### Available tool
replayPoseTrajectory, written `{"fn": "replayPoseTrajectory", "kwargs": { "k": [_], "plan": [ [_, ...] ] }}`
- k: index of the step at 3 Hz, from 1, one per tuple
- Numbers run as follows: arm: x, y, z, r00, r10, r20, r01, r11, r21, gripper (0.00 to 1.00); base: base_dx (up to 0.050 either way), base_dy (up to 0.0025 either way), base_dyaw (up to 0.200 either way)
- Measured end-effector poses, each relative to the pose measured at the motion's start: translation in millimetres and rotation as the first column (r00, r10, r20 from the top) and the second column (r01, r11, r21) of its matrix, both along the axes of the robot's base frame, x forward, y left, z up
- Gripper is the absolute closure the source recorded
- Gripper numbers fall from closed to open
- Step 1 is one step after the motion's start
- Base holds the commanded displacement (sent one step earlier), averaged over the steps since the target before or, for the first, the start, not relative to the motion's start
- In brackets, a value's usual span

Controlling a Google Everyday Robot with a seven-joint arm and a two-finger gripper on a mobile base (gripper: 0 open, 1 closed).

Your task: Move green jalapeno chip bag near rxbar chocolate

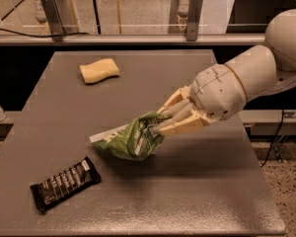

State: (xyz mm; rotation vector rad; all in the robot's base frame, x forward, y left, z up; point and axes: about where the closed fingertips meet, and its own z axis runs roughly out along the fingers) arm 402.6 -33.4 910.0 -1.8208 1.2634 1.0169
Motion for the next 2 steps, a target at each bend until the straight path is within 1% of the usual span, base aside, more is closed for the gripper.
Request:
{"fn": "replayPoseTrajectory", "kwargs": {
  "k": [1,2],
  "plan": [
    [-1,5,-17,0.9965,0.065,0.052,-0.063,0.998,-0.030,1.00,0.000,0.00000,0.000],
    [-3,8,-30,0.9911,0.111,0.075,-0.107,0.993,-0.058,0.82,0.000,0.00000,0.000]
  ]
}}
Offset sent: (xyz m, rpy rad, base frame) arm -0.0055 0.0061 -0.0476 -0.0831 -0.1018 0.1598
